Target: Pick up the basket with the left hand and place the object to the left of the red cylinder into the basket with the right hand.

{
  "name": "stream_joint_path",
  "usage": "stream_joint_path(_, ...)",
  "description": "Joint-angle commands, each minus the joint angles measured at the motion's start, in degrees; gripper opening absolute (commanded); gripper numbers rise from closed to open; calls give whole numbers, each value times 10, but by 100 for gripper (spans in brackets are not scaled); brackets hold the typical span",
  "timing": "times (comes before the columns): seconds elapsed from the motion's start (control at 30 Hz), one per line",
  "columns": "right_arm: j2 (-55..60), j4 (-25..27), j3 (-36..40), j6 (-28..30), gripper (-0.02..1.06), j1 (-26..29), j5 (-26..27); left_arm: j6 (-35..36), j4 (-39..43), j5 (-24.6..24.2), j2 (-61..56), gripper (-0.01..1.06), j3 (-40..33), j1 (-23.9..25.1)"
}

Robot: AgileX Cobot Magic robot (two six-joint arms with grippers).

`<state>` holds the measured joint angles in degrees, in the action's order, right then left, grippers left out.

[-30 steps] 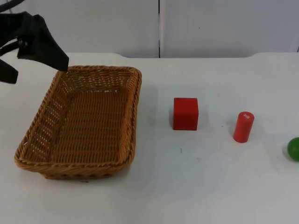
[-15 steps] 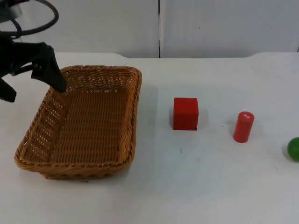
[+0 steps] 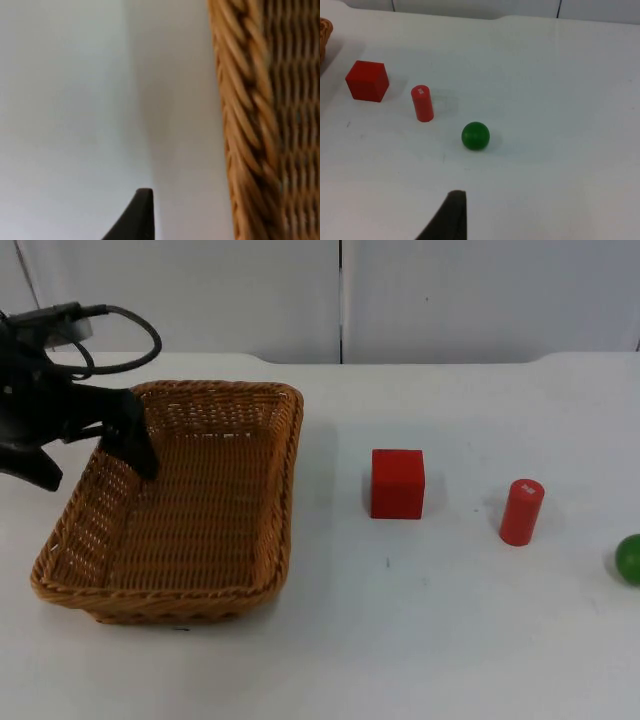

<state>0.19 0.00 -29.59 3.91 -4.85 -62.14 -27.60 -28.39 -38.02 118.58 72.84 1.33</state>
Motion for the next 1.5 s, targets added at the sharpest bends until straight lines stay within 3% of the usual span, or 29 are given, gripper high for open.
stream_joint_path(0.0, -2, 0, 1, 3, 105, 2, 3, -4, 11, -6, 11, 105, 11, -4)
stream_joint_path(0.6, -2, 0, 1, 3, 105, 2, 3, -4, 23, 17, 53, 102, 30, -4)
stream_joint_path(0.73, -2, 0, 1, 3, 105, 2, 3, -4, 23, 16, 53, 84, 30, -4)
stream_joint_path(0.77, -2, 0, 1, 3, 105, 2, 3, -4, 23, 16, 53, 84, 30, -4)
stream_joint_path(0.93, -2, 0, 1, 3, 105, 2, 3, -5, 23, 13, 53, 47, 30, -4)
stream_joint_path(0.97, -2, 0, 1, 3, 105, 2, 3, -5, 23, 13, 53, 47, 30, -4)
stream_joint_path(1.0, -2, 0, 1, 3, 105, 2, 3, -5, 23, 13, 53, 37, 30, -4)
stream_joint_path(1.07, -2, 0, 1, 3, 105, 2, 3, -5, 23, 13, 53, 29, 30, -4)
stream_joint_path(1.37, -2, 0, 1, 3, 105, 2, 3, -5, 12, 10, 53, 2, 30, -4)
stream_joint_path(1.47, -2, 0, 1, 3, 105, 2, 3, -4, 0, 6, 53, 0, 30, -4)
